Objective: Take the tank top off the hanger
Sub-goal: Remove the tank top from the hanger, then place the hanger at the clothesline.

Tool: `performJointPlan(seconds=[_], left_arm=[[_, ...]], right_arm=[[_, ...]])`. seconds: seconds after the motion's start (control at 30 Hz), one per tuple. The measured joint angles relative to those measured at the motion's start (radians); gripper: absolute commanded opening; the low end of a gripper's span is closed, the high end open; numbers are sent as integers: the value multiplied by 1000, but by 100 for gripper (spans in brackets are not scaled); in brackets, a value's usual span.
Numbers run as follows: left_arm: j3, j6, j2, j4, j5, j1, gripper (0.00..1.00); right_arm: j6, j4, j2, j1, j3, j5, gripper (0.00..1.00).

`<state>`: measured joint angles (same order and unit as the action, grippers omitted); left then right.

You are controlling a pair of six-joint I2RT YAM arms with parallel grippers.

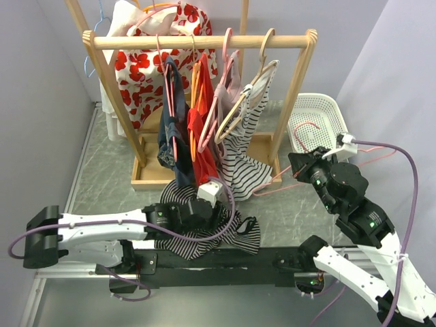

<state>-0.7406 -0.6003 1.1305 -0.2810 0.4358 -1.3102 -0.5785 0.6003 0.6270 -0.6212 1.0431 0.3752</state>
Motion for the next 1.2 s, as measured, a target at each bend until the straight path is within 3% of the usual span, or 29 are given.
performJointPlan(seconds=[0.03,0.23,0.3,0.47,0.53,0.8,1.0,1.2], left_arm=[[11,-14,21,2,-1,0,44],[39,-59,264,69,-55,0,30],[38,-66,356,103,-66,-1,36],[-24,-56,369,90,-55,-8,69],[-62,-42,352,59,-52,-8,80],[-166,29,11,50,-24,-10,89],[-47,143,-236,244,-97,-10,89],[11,231,-206,355,-203,-11,87]], right_arm=[[0,3,-6,0,0,2,0],[-4,19,-24,0,1,2,0],[-4,25,-25,0,1,2,0],[-4,44,-27,0,4,2,0],[-4,48,-29,0,4,2,0],[-17,60,-32,0,4,1,0],[-64,29,-28,0,-1,-94,0],[-140,-33,-13,0,-23,-259,0]])
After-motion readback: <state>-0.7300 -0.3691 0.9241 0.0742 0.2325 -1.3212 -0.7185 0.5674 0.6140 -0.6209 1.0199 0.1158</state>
